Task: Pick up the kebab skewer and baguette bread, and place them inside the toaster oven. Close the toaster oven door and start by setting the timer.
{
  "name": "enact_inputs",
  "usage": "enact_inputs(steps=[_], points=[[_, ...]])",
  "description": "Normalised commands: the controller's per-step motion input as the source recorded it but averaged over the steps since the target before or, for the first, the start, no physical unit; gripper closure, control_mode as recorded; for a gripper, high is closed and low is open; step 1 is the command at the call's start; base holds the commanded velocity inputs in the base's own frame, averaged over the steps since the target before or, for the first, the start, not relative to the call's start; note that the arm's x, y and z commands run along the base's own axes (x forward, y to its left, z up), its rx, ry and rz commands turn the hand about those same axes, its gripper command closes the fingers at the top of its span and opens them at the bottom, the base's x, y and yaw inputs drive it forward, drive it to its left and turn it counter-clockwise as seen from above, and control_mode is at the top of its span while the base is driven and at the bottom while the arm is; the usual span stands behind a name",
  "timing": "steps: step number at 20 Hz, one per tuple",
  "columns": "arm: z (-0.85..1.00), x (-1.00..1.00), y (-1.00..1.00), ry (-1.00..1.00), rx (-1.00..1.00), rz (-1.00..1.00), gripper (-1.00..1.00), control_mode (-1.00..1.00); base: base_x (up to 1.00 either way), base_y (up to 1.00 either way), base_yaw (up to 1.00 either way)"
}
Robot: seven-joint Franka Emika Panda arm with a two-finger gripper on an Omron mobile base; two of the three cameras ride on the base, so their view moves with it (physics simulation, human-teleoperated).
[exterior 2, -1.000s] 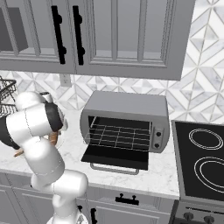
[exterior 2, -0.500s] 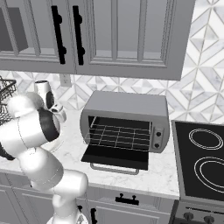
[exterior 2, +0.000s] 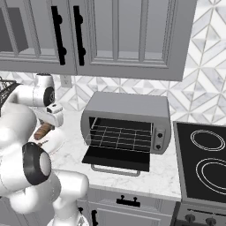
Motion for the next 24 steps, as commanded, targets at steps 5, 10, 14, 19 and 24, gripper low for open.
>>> enact_inputs(steps=[5,10,14,19,24], points=[[0.6,-0.78,-0.35,0.02,0.14,-0.51,1.0,-1.0,0.0,0.0,0.0],[0.44,-0.82,-0.23,0.0,0.04,-0.39,1.0,-1.0,0.0,0.0,0.0],[0.22,-0.62,-0.79,0.0,0.0,-0.37,1.0,-1.0,0.0,0.0,0.0],[0.4,-0.21,-0.59,0.01,0.0,-0.38,1.0,-1.0,0.0,0.0,0.0],[0.2,0.12,-0.97,0.03,0.0,-0.39,1.0,-1.0,0.0,0.0,0.0]])
